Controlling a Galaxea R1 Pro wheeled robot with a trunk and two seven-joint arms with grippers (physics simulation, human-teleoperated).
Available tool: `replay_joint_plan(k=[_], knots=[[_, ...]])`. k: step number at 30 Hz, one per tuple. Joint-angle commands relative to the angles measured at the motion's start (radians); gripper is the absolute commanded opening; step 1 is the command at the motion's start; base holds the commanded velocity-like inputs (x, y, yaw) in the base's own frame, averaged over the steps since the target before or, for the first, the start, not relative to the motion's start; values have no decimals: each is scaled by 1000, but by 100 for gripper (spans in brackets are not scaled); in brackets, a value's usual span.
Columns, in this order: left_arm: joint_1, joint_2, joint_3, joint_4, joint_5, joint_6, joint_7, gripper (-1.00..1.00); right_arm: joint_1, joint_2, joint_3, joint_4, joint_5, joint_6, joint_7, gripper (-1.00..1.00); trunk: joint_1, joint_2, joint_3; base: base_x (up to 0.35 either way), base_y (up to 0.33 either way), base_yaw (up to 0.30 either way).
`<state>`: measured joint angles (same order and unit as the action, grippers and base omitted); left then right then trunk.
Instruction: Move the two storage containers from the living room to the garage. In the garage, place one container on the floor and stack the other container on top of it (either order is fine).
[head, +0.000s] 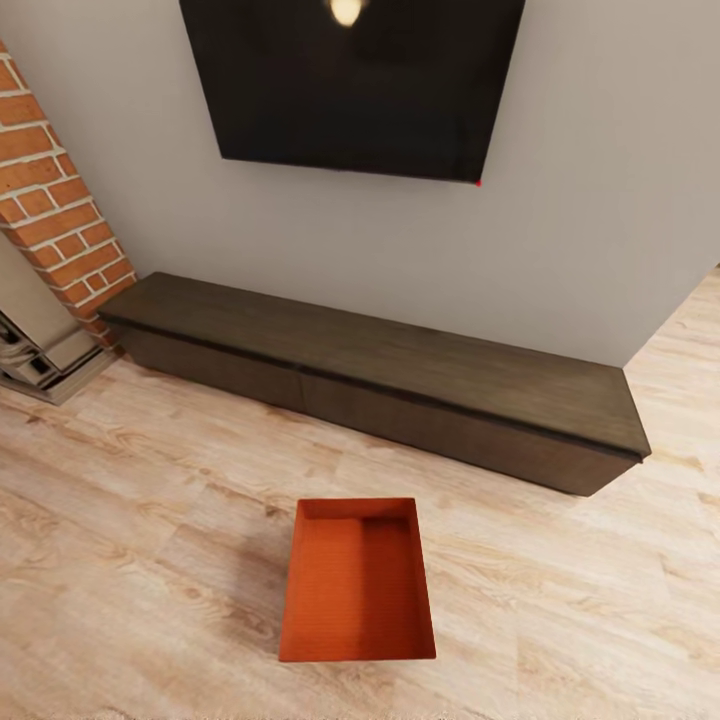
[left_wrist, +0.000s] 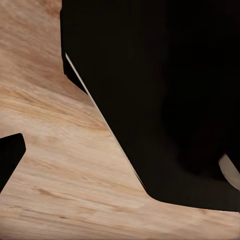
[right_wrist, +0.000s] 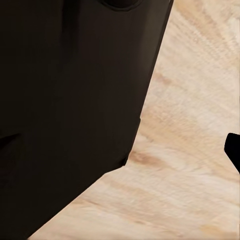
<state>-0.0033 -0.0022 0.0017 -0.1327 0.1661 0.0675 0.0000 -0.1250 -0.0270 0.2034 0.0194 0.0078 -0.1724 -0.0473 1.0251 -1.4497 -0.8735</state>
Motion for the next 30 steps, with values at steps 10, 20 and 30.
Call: replay_joint_plan(k=[10,20,30], knots=[[0,0,0,-2,9,6,0,100,-1,-1,4,2,-9,-4,-2,100,0,0,-17,0,0,0],[0,0,0,-2,9,6,0,100,-1,-1,4,2,-9,-4,-3,100,0,0,-33,0,0,0],[0,0,0,-2,9,6,0,100,-1,-1,1,2,-9,-4,-3,100,0,0,-49,0,0,0]])
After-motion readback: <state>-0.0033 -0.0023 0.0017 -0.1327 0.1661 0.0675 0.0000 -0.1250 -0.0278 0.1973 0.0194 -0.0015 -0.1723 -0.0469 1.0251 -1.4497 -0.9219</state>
